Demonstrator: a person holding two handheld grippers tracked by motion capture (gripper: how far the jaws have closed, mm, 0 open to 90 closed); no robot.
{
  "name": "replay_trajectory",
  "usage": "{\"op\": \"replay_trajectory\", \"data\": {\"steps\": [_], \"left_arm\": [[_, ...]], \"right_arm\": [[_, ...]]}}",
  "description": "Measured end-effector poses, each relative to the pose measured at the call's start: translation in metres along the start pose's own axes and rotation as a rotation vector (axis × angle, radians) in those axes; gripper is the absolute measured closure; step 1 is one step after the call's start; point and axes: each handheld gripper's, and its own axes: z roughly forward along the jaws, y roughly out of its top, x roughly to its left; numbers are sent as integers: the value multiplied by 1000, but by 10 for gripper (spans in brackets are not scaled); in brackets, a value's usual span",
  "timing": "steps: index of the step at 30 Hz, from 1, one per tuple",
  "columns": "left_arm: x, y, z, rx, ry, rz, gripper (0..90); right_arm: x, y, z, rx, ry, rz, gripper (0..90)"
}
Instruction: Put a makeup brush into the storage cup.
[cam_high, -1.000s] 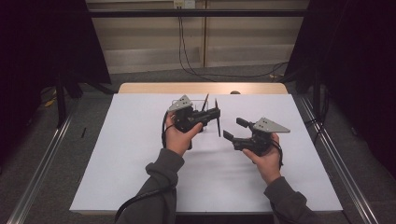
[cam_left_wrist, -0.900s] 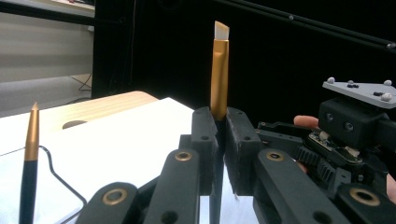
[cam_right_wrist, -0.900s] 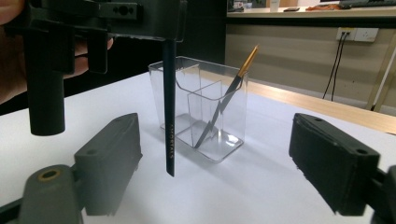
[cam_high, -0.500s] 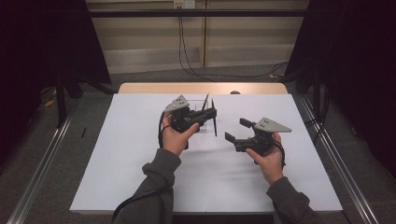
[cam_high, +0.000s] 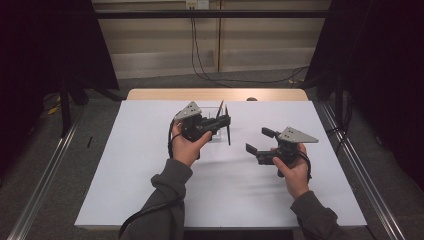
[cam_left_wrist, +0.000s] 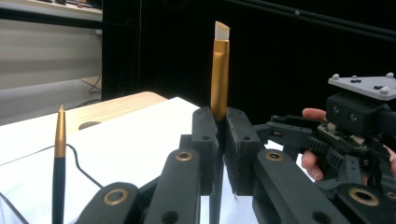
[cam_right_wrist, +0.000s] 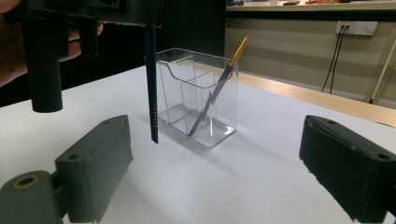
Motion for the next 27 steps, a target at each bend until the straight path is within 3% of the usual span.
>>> {"op": "replay_trajectory", "data": {"steps": [6,27], "left_arm": [[1,0,-2,2,3,0,835],[2,0,-9,-1,20,-1,834]], "right_arm": [[-1,0,-6,3,13,-13,71],[-4,0,-25,24,-10,-44,68]]}}
